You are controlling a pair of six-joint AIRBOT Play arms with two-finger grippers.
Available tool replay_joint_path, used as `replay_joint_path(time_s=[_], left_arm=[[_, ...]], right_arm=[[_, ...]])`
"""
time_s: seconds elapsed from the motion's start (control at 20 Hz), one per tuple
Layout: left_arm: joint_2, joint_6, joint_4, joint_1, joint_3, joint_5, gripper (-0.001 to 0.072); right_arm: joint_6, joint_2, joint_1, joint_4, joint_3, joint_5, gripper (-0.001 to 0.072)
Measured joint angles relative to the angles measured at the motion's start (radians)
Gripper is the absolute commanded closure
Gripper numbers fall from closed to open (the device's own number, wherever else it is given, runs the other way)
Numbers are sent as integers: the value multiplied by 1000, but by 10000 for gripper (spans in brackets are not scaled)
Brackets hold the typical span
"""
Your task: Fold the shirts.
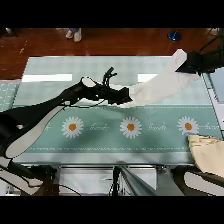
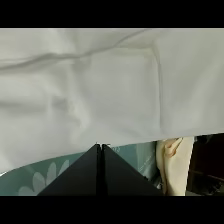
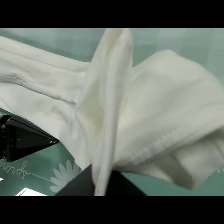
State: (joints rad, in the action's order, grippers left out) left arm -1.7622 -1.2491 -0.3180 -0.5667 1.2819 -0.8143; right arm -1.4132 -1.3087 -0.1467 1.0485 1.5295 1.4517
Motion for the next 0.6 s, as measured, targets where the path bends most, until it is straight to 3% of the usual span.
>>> replay_joint_path(time_s=[0.6], left_arm=[[-164, -44, 122, -108, 61, -6, 680]], right_arm=[[-20, 13, 122, 22, 0, 3, 695]])
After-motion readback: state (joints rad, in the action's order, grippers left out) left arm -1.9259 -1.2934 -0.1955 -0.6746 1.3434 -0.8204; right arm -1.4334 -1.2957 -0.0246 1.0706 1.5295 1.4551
